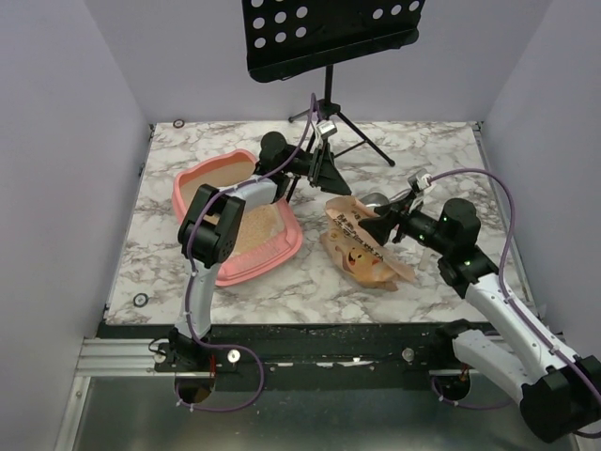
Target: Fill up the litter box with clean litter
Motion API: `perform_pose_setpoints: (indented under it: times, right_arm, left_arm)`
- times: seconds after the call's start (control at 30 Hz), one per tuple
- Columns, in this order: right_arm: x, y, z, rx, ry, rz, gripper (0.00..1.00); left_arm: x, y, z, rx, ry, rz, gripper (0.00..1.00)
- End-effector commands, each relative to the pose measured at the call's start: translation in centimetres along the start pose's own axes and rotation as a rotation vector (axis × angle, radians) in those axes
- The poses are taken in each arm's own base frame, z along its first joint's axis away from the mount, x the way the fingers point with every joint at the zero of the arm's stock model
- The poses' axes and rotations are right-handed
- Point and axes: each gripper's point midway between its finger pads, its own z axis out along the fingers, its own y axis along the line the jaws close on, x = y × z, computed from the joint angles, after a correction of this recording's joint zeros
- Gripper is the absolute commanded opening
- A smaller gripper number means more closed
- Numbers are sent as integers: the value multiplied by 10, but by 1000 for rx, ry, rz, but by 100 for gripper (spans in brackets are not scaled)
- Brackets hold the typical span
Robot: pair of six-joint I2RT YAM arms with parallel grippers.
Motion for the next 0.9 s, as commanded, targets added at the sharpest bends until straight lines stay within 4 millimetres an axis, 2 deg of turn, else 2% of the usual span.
perform_pose_setpoints:
  times: [0.0,0.17,0.47,0.57,0.67,0.87]
  right_arm:
    - [-7,-15,5,91,-34,-103,73]
    - [-22,-13,12,87,-45,-149,74]
    - [8,-37,39,123,86,-120,73]
    - [13,-38,42,118,104,-114,68]
    - [18,-40,43,119,117,-109,55]
    - [21,-43,47,129,127,-95,4]
  left_arm:
    - [18,-30,-8,89,50,238,77]
    - [17,-32,-10,86,50,240,77]
    - [18,-32,-10,83,57,235,76]
    - [19,-29,-11,80,58,224,76]
    - [19,-27,-12,78,59,221,76]
    - [18,-23,-11,74,57,198,71]
